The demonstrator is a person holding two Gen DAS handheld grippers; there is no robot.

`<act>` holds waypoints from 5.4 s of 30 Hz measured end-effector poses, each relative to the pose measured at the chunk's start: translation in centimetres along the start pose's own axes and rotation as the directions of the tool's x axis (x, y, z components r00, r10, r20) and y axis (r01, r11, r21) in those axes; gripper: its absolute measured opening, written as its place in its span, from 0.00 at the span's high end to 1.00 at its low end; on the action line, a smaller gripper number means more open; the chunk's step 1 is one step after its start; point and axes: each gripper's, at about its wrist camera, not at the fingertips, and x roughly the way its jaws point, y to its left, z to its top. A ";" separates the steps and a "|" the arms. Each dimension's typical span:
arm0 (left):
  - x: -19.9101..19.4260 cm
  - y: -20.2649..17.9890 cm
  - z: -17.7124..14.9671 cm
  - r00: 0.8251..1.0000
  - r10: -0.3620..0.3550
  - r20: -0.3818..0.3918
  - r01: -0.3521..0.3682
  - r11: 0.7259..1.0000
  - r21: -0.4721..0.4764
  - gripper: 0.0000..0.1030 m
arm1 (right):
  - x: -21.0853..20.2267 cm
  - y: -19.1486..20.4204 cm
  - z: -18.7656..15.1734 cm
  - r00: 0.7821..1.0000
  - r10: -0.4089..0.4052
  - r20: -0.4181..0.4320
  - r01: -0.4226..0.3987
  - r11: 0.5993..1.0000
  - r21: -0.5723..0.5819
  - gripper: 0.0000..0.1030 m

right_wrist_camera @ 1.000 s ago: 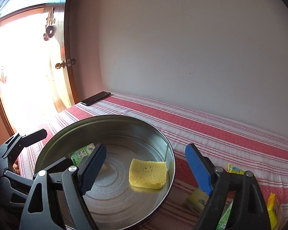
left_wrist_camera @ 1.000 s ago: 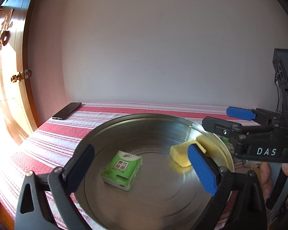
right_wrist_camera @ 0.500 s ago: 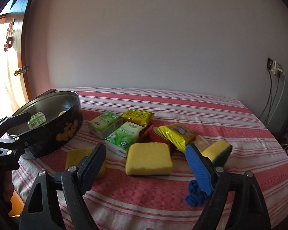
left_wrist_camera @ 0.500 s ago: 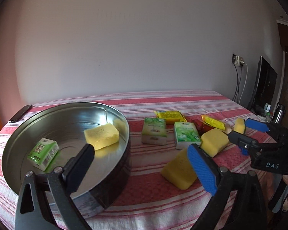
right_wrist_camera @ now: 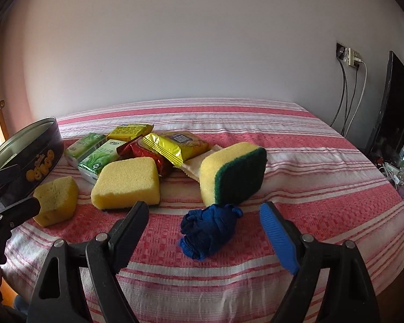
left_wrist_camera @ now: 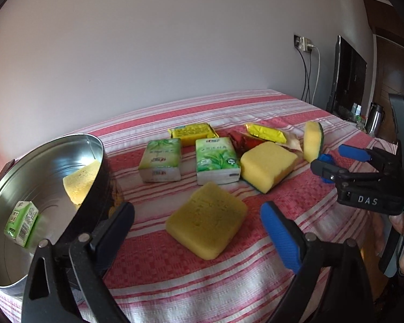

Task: Organize objects
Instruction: 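Grasp the blue cloth with the right tool while the left tool grasps a yellow sponge, then lift the blue cloth and yellow sponge and move them toward the tin, then lower both items into the tin and open both tools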

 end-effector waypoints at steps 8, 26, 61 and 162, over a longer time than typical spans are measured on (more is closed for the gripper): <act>1.6 -1.0 0.2 0.996 -0.026 -0.090 0.032 0.998 0.060 0.18 | 0.5 -0.3 -0.3 1.000 0.002 -0.030 -0.002 1.000 0.018 0.36; 1.8 -0.6 -0.3 0.989 -0.065 -0.130 0.072 0.996 0.052 0.49 | 0.1 -0.7 -0.8 0.999 0.047 0.025 -0.048 0.998 0.042 0.56; -1.7 0.4 -0.2 0.979 0.023 0.201 -0.011 0.998 -0.062 0.52 | -1.6 -0.4 -1.1 0.978 0.053 0.200 -0.061 0.998 0.032 0.56; -6.4 16.3 -2.5 0.924 0.363 0.118 -0.297 0.878 -0.375 0.52 | 0.5 27.6 10.0 0.857 0.512 0.062 -0.452 0.804 -0.385 0.56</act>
